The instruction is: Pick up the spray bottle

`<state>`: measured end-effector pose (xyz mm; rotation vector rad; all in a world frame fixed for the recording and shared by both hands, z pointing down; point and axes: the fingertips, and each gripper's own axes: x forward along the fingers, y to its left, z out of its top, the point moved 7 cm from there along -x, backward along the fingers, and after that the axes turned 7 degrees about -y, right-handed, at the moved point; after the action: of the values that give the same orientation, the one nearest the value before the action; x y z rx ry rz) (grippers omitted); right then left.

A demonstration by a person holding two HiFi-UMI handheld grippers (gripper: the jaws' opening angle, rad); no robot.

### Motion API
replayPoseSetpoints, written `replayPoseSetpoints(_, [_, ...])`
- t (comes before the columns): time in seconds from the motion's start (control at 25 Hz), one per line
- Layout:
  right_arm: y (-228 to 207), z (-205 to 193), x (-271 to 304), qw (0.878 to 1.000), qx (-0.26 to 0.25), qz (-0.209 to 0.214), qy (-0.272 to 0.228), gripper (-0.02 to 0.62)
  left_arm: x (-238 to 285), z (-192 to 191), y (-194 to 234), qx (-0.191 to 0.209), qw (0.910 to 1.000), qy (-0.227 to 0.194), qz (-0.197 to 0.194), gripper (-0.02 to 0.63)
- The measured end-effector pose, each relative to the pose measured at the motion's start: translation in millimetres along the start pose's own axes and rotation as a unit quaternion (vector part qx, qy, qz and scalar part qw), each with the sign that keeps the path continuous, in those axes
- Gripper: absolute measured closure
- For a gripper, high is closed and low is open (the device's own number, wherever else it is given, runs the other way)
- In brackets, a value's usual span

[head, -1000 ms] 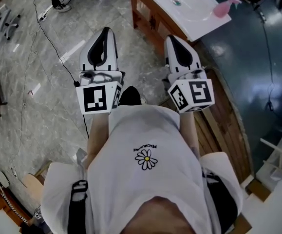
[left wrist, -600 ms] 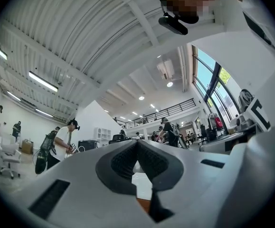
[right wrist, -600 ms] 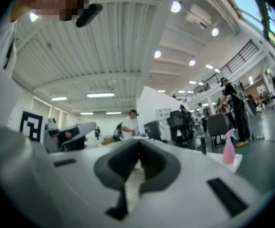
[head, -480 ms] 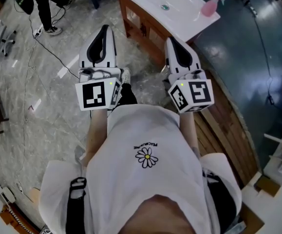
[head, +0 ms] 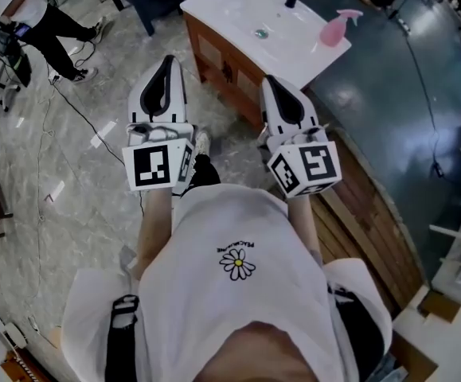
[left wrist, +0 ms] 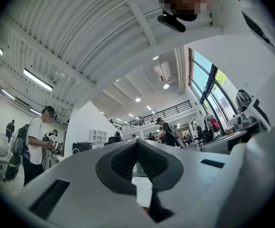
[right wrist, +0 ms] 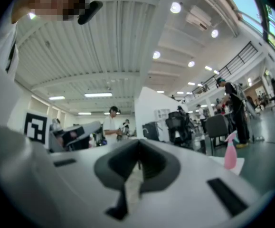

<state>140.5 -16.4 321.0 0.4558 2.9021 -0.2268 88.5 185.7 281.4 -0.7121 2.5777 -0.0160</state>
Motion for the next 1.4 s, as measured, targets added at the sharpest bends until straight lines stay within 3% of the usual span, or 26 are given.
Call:
replayPoseSetpoints(0.52, [-18.5,-27.9,86.2,1.0,0.011,-0.007,0.026,0.566,55.9,-54.5,50.9,-0.011,0.9995,0.027,-0.004,0.588])
replayPoseSetpoints(0.96, [-36.8,-35.5,189.8,0.999,-0.024,-0.016,0.043,0.566,129.2,-95.1,123.6,-0.024,0.9994,0.019,0.016,0.588])
replayPoseSetpoints(1.24, [-51.6,-36.7,246.7,0.998,-0.052,-0.016,0.022,0.566,182.6,-127.6,153.4,-0.014,0.9995,0.029,0.006,0.588])
replayPoseSetpoints(1.4, [-68.7,-42.5,281.2,0.997,-0.058,-0.044,0.011,0.566,214.2,-144.6,181.4,-0.012,0.9997,0.021,0.011,0.588])
